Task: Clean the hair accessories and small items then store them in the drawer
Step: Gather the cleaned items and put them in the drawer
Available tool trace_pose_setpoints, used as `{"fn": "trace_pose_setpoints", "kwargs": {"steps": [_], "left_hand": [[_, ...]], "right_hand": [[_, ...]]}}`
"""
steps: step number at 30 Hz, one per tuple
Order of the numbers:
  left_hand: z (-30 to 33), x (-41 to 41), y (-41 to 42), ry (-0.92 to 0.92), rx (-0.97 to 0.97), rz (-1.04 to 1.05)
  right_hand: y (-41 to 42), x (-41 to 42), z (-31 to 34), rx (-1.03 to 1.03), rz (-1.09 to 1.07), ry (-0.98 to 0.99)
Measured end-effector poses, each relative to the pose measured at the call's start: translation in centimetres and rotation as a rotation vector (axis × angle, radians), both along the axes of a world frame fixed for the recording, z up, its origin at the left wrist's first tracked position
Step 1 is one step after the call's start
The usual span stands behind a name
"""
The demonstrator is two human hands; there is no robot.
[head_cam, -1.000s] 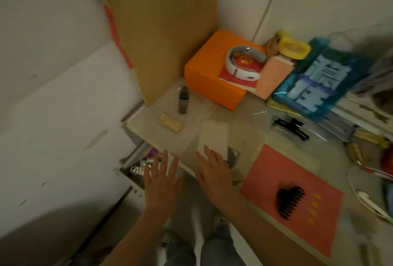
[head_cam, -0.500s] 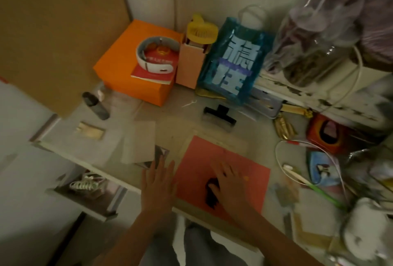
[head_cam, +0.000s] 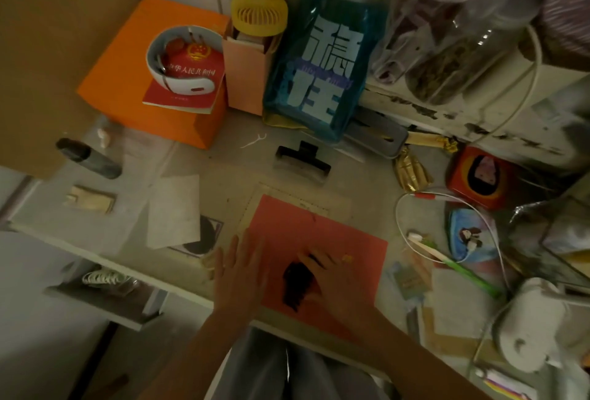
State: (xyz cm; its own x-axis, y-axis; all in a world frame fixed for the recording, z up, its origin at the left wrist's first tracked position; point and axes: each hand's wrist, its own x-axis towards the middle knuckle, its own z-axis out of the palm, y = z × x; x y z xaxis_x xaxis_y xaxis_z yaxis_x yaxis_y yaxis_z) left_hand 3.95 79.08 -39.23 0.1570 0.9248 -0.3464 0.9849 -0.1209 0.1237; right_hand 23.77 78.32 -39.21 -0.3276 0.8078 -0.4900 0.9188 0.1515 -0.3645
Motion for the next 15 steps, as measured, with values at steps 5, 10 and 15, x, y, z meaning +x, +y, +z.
{"fn": "trace_pose_setpoints", "kwargs": {"steps": [5,10,15], "left_hand": [[-0.8,0.2,1.7,-0.037,-0.041,-0.036],[-1.6,0.5,4.3,-0.072,-0.065,-0.098],[-1.8,1.9,7.9,-0.123,-0.011,-0.119]], "right_hand": [[-0.2,0.2,-1.6,0.105,-0.010,0.041],[1.1,1.2,-2.2,0.086,-0.080,0.047],[2.6,2.4,-3.1,0.121,-0.324,0.128]]}}
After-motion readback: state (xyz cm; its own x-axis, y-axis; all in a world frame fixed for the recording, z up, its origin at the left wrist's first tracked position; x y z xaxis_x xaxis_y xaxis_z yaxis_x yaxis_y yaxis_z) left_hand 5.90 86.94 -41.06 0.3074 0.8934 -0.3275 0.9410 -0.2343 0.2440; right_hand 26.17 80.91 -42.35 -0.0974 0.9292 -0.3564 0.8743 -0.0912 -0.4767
